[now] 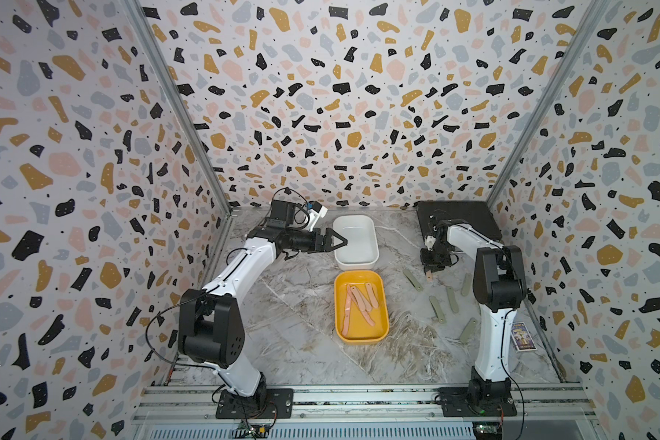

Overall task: Place the fruit knives into the storage box by color
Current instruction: Pick up the fruit knife from the center of the board.

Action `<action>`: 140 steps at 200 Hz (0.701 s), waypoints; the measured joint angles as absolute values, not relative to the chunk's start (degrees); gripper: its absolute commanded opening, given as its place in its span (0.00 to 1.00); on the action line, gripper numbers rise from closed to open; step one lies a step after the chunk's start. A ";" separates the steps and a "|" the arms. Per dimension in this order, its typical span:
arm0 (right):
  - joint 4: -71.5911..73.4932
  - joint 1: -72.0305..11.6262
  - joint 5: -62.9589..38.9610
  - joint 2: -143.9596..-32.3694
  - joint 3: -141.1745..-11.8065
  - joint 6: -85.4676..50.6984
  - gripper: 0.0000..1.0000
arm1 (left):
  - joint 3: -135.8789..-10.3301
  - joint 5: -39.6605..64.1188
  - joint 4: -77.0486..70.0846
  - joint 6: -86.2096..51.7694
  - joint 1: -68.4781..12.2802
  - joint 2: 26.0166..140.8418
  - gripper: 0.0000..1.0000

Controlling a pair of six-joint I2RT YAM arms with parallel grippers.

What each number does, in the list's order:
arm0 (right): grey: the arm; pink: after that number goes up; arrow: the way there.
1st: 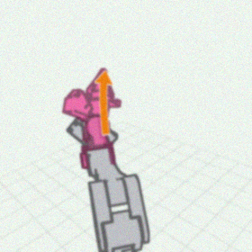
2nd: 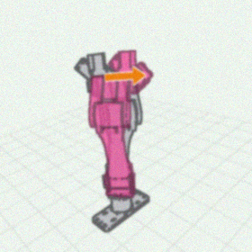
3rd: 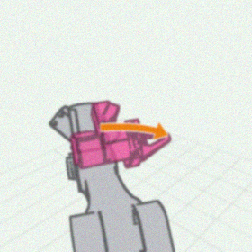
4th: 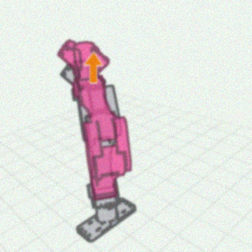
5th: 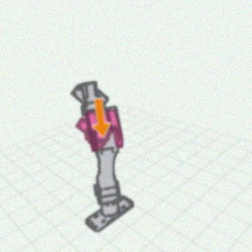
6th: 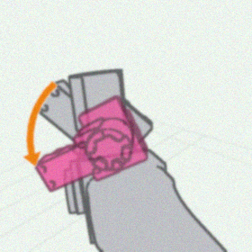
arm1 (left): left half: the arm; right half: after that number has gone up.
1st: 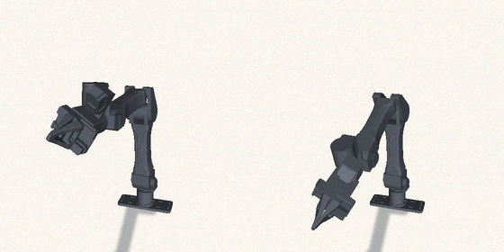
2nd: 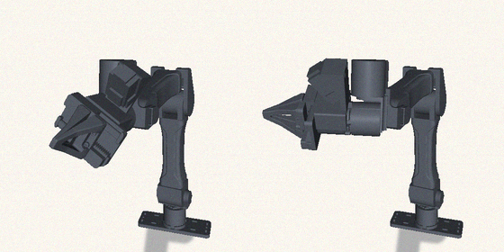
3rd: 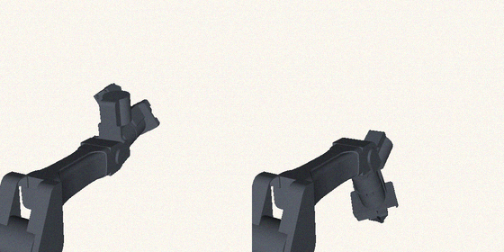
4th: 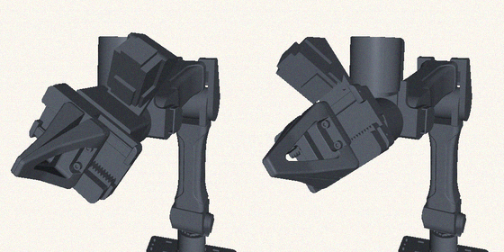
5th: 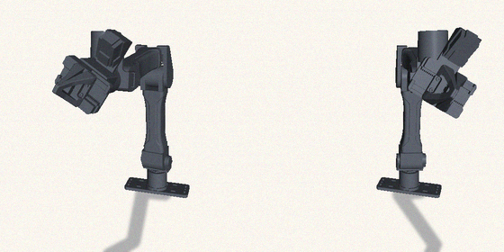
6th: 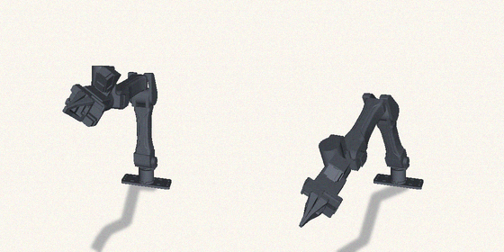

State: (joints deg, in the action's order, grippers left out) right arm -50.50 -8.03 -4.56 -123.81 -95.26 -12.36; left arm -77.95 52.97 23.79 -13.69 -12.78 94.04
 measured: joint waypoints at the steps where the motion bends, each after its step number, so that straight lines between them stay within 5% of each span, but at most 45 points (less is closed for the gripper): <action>1: -50.52 -8.10 -4.60 -123.72 -95.15 -12.38 0.18 | -77.87 52.97 23.62 -13.85 -12.80 93.97 0.99; 105: -50.54 -9.15 -4.95 -122.91 -93.82 -12.38 0.19 | -76.38 51.40 19.18 -16.38 -14.87 92.68 0.99; 140: -50.54 -9.15 -4.95 -122.91 -93.80 -12.38 0.30 | -76.36 50.87 18.70 -16.78 -15.16 92.68 0.99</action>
State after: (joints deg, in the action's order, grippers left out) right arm -50.54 -9.15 -4.95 -122.91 -93.80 -12.38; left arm -76.36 50.87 18.70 -16.78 -15.16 92.68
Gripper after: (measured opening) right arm 0.244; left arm 0.991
